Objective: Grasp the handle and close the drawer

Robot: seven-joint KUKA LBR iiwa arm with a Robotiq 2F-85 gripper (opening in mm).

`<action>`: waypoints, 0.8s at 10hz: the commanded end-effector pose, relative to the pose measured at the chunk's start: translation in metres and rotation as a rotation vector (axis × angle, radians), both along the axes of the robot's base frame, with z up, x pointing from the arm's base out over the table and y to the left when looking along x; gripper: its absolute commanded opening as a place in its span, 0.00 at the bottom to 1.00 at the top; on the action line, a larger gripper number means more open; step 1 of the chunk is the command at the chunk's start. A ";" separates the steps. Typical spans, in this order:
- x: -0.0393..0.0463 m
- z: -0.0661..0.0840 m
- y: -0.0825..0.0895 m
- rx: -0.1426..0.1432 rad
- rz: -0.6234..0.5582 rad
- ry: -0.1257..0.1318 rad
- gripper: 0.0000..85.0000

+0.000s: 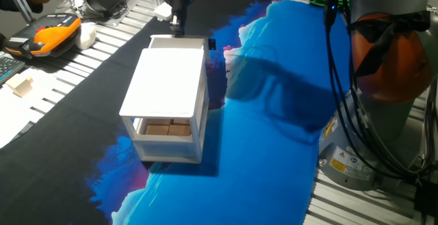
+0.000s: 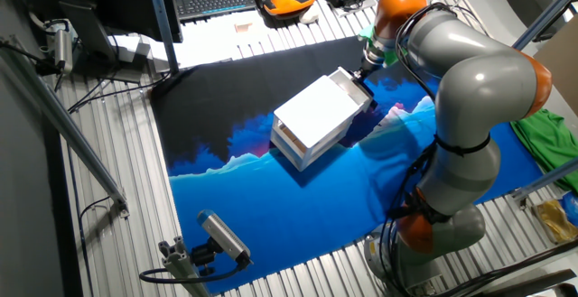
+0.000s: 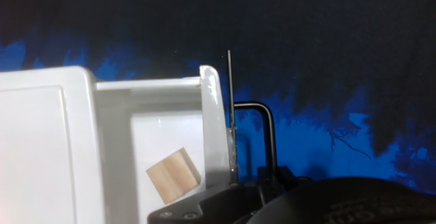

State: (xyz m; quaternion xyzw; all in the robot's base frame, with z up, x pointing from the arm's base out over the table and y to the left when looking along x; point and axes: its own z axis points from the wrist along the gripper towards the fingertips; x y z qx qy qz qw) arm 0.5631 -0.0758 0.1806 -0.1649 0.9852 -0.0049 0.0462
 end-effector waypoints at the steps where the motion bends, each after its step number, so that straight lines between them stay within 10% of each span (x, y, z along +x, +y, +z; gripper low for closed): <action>1: 0.0001 0.000 0.000 0.004 0.003 -0.001 0.00; 8: 0.0001 0.000 0.000 -0.030 -0.047 0.012 0.00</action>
